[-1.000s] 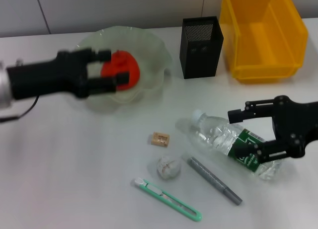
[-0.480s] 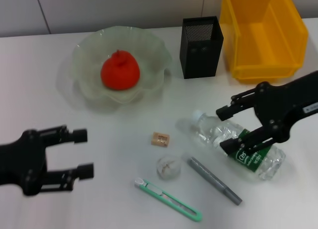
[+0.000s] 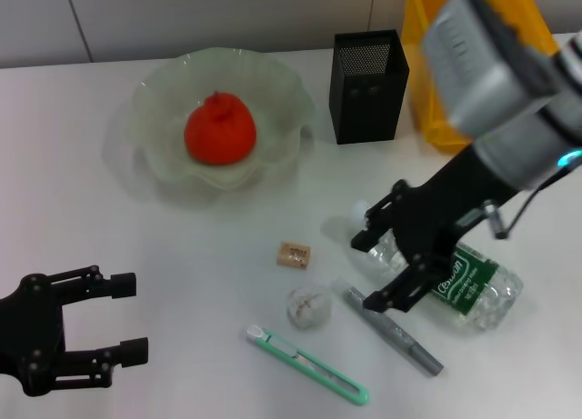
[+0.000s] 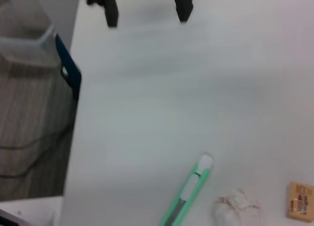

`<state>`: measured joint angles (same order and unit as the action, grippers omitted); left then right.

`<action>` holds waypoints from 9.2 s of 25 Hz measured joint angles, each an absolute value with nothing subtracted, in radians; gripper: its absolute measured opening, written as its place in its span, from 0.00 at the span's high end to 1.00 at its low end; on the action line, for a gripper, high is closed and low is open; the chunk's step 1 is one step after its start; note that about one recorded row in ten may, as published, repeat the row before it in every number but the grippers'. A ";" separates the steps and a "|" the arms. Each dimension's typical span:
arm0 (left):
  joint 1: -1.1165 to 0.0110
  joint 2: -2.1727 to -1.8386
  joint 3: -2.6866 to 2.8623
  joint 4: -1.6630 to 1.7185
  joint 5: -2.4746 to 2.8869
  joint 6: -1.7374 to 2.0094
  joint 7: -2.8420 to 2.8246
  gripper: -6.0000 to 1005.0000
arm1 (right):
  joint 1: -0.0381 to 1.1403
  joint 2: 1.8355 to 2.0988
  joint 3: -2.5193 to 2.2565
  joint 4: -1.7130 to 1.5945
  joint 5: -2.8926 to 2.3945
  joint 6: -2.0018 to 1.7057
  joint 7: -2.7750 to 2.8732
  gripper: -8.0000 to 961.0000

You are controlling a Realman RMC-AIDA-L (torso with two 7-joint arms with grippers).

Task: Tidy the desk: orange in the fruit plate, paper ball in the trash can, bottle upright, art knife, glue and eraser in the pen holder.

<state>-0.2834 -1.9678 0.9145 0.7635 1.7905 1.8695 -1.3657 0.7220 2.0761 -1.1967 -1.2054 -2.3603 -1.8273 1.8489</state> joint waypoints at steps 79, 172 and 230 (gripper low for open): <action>-0.371 -2.008 0.913 0.715 1.792 1.812 -1.322 0.19 | 0.637 1.943 -0.758 -1.005 -2.327 -1.278 1.769 0.52; -0.377 -2.020 0.910 0.673 1.844 1.804 -1.310 0.19 | 0.975 2.085 -1.214 -0.937 -2.819 -1.739 2.537 0.21; -0.426 -2.033 0.896 0.662 1.839 1.755 -1.343 0.19 | 0.625 2.080 -1.224 -1.431 -2.484 -1.765 2.259 0.21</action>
<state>-0.4260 -2.0327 0.8961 0.6623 1.8394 1.7552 -1.3431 0.6251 2.0802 -1.2243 -1.4310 -2.4839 -1.7645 2.2586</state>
